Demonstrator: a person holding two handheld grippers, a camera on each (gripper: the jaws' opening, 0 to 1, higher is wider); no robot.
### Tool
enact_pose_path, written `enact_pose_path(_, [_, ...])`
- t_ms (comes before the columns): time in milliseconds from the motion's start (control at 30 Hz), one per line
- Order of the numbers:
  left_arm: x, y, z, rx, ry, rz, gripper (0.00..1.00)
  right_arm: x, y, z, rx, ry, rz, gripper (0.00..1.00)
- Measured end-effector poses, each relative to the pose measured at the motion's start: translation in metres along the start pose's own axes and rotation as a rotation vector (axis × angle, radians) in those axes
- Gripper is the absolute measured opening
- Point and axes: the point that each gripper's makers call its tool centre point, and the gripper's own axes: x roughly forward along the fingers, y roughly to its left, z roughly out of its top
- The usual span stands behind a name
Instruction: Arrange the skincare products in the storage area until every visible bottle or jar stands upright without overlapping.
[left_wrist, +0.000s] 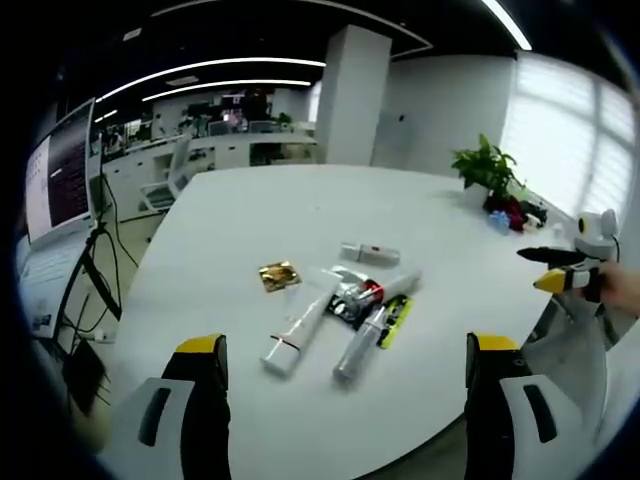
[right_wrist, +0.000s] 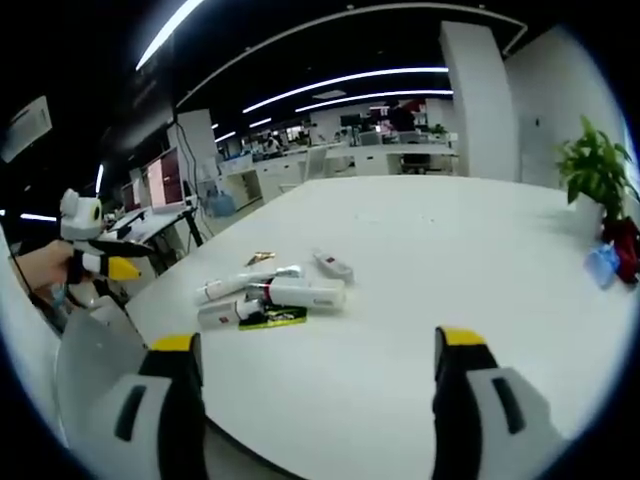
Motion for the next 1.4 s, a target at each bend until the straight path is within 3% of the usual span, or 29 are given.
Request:
enact_pose_path(900, [0.009,-0.004,-0.007,-0.015,0.017,-0.024,0.97,0.009,-0.002,-0.002,-0.036,0.043,0.020,0.91])
enact_pose_path(1400, [0.013,-0.001,-0.007,-0.013,0.023,-0.029,0.96,0.030,-0.004,0.007,-0.101,0.079,0.071,0.86])
